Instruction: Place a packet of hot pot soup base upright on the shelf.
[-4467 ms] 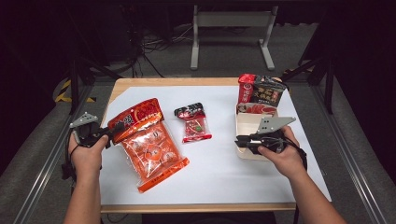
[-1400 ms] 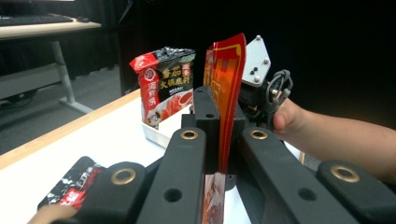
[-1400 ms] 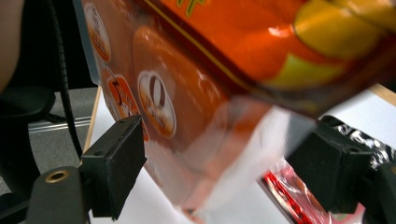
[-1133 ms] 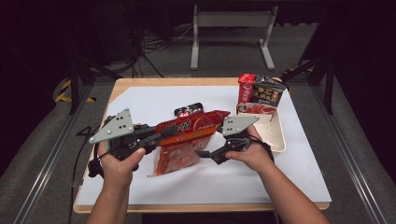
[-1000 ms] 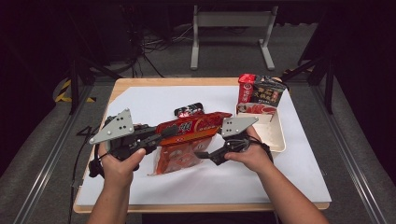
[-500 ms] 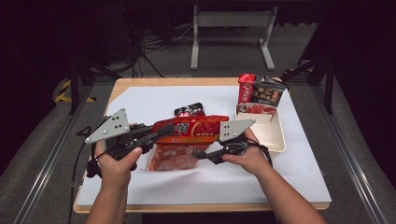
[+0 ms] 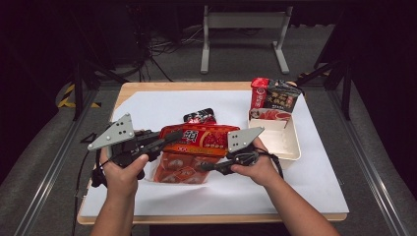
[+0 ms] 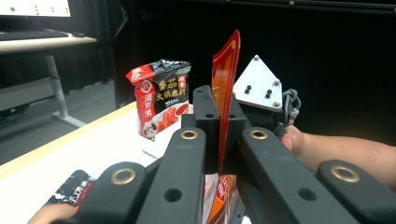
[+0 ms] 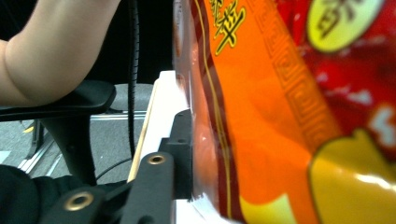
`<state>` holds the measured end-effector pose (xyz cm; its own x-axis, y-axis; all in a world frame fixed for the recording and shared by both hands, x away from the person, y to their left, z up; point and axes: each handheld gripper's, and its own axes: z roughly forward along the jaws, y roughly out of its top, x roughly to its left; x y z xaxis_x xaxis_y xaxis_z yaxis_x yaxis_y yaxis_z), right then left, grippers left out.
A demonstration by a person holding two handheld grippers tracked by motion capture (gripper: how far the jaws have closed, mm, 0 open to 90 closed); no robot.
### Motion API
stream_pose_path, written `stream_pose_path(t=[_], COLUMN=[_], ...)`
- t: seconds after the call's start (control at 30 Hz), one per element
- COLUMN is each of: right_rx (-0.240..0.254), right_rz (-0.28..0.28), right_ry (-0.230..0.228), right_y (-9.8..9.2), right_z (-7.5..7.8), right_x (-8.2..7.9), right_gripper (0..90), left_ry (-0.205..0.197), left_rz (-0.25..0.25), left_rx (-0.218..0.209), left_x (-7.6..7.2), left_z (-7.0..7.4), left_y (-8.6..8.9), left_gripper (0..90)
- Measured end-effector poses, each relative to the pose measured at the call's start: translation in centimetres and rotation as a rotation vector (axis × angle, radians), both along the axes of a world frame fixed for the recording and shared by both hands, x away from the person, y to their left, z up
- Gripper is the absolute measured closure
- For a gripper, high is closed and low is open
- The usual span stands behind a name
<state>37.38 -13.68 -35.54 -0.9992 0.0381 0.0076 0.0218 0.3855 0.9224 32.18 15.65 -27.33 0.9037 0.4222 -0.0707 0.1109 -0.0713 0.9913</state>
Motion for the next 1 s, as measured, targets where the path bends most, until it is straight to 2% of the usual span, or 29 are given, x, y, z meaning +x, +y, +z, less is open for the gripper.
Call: stream_pose_path(t=[0.1, 0.13, 0.3, 0.5, 0.57, 0.7, 0.83, 1.0], right_rx=[-0.015, -0.021, -0.054, -0.076, -0.073, -0.085, -0.119, -0.136], right_rz=[-0.010, -0.014, -0.012, -0.030, -0.030, -0.041, -0.073, -0.108], right_ry=[0.000, 0.005, 0.039, 0.044, 0.058, 0.061, 0.056, 0.060], right_y=[0.0, -0.1, -0.5, -1.0, -1.3, -2.0, -2.6, -3.4], right_z=[0.3, 0.4, 1.1, 1.7, 1.9, 2.5, 3.2, 3.7], right_x=[-0.1, -0.2, -0.2, -0.2, -0.1, -0.1, -0.2, 0.0], right_gripper=[69.8, 69.9, 69.9, 70.0, 70.0, 70.0, 70.1, 70.1], left_ry=[0.005, 0.015, 0.022, 0.037, 0.039, 0.045, 0.051, 0.061], left_rz=[-0.003, -0.009, -0.013, -0.008, -0.010, -0.015, 0.005, 0.010], left_rx=[-0.007, -0.020, -0.026, -0.024, -0.031, -0.019, 0.004, 0.010], left_x=[0.1, 0.1, 0.4, 0.7, 0.8, 0.9, 1.2, 1.4], left_z=[-0.1, -0.2, -0.3, -0.5, -0.6, -0.8, -1.0, -1.1], left_y=[0.1, 0.2, 0.2, 0.3, 0.3, 0.2, 0.2, 0.1], left_gripper=[90.0, 90.0, 90.0, 89.3, 89.1, 87.2, 79.6, 61.5])
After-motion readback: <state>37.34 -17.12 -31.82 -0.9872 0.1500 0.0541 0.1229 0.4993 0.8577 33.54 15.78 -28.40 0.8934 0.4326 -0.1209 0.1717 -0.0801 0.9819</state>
